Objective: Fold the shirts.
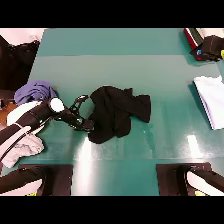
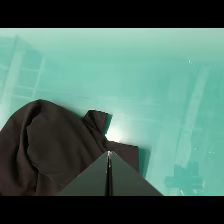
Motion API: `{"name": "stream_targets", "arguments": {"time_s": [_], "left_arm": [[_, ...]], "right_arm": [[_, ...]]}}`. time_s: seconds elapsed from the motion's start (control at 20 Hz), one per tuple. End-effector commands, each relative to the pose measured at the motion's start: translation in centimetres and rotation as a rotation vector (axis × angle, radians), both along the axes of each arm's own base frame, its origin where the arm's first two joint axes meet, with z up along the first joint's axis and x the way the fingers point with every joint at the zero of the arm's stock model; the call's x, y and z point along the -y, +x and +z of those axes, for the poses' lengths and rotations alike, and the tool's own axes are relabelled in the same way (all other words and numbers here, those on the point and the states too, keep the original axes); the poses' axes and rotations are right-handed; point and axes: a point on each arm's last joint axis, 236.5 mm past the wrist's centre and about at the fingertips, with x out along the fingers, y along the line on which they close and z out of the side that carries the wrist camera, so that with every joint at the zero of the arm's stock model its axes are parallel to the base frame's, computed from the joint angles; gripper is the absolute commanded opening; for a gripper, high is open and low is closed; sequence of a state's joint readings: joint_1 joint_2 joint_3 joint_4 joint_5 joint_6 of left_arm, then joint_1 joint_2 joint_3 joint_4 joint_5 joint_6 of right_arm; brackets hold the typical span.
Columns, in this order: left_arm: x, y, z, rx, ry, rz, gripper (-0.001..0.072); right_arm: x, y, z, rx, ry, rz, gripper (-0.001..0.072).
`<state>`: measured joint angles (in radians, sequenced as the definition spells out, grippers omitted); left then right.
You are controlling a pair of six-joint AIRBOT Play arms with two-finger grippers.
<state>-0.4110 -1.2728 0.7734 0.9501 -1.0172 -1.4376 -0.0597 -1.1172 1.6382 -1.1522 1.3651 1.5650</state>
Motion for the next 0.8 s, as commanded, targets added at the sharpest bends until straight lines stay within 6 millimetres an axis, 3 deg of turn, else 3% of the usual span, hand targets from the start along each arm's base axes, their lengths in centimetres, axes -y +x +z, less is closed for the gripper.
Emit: {"name": "stream_targets", "arguments": {"time_s": [0.0,0.05,0.2,0.35,0.4,0.45,0.5,0.6,0.75], "left_arm": [[1.2,-0.1,-0.8,0.012,-0.008,-0.019,0.0157],[1.4,-0.1,-0.3,0.020,-0.012,-0.044,0.0024],[-0.8,1.9,2.9,0.113,0.109,-0.138,0.0025],[-5.2,6.1,9.1,0.321,0.307,-0.139,0.0026],[-6.2,7.2,11.3,0.385,0.342,-0.126,0.0026],[-6.6,8.0,13.2,0.442,0.352,-0.116,0.0026],[-6.6,8.4,14.9,0.489,0.341,-0.104,0.0026],[-6.4,8.7,16.2,0.519,0.328,-0.096,0.0026],[-6.5,8.5,16.1,0.504,0.330,-0.087,0.0026]], "right_arm": [[-0.1,-0.5,-0.5,-0.028,-0.006,0.010,0.0022],[-0.1,-0.9,-1.1,-0.057,-0.010,0.019,0.0022],[-0.5,-2.7,-5.5,-0.259,-0.023,0.073,0.0023],[-0.6,-4.6,-12.9,-0.452,-0.010,0.086,0.0037],[-0.7,-5.7,-15.8,-0.529,0.001,0.088,0.0256],[-1.0,-7.2,-19.0,-0.616,0.024,0.086,0.0606],[-1.7,-8.7,-21.9,-0.685,0.064,0.081,0.0694],[-3.6,-10.1,-26.1,-0.731,0.170,0.069,0.0674],[-5.7,-10.7,-29.3,-0.724,0.300,0.020,0.0584]]}}
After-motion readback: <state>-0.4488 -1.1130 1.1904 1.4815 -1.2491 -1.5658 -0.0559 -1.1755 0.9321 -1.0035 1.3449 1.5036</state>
